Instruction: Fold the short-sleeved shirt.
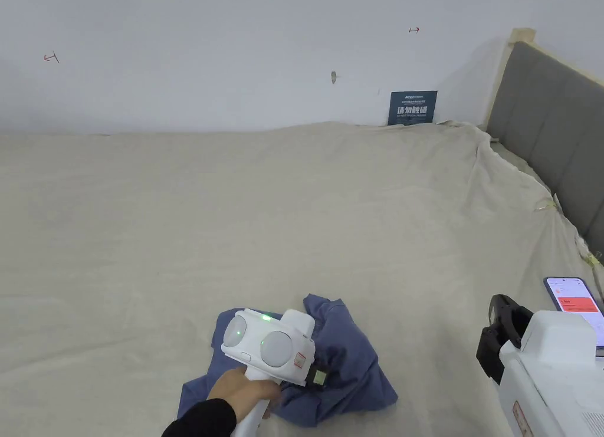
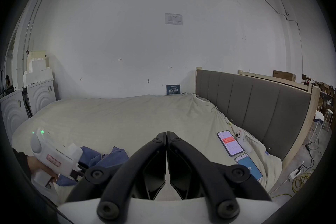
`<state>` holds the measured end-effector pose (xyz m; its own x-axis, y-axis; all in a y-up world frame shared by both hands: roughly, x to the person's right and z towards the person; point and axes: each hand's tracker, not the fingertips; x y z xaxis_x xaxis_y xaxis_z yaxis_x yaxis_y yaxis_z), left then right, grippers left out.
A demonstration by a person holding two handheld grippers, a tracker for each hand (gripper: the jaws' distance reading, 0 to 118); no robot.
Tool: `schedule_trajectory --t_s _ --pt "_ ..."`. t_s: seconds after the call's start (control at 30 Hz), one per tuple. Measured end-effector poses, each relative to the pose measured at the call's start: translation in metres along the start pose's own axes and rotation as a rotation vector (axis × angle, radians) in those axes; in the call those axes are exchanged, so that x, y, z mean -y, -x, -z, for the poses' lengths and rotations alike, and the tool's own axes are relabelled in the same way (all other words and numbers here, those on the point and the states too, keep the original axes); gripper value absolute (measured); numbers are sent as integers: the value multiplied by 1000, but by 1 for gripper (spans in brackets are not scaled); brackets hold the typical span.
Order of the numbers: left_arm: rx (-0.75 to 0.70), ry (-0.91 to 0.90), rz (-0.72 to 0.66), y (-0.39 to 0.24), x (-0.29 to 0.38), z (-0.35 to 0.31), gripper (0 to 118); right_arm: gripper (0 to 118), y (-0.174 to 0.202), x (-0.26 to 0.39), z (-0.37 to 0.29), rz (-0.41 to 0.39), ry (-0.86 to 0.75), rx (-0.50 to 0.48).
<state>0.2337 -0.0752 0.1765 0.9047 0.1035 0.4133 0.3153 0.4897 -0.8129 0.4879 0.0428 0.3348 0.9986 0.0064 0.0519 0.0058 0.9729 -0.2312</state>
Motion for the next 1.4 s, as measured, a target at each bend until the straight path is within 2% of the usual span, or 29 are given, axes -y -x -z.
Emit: schedule_trajectory --t_s 0.03,0.07,0.1,0.23,0.53,0.6,0.7,0.8,0.83,0.93,1.0,1.27,1.4 --pt "8 -58 -31 3 -1 -12 81 0 -1 -2 -1 -1 -3 -1" --pt "19 -125 -61 7 -1 -26 102 0 -1 -4 -1 -2 -7 -3" --pt "29 -193 -89 10 -3 -43 115 0 0 -6 -2 -3 -11 -4" --pt "-20 -427 -177 24 -8 -107 118 0 2 -14 -3 -9 -34 -5" --pt "-323 -779 -172 45 17 -192 117 0 14 -32 -2 -15 -91 -22" --pt "-360 -828 -182 51 27 -200 113 0 17 -35 -1 -15 -100 -28" --pt "-377 -908 -224 59 45 -208 95 0 25 -40 -4 -17 -113 -37" --pt "-411 -961 -228 63 63 -210 53 0 32 -43 -6 -20 -125 -46" --pt "-434 -976 -215 64 69 -210 31 0 32 -43 -5 -22 -129 -51" --pt "-466 -986 -183 67 82 -205 17 0 37 -44 -6 -26 -136 -59" --pt "-477 -975 -165 69 87 -202 1 0 38 -43 -4 -30 -139 -61" --pt "-447 -907 -172 76 92 -193 0 0 36 -39 1 -31 -139 -69" --pt "-382 -737 -183 82 89 -178 0 0 35 -36 1 -32 -134 -70"
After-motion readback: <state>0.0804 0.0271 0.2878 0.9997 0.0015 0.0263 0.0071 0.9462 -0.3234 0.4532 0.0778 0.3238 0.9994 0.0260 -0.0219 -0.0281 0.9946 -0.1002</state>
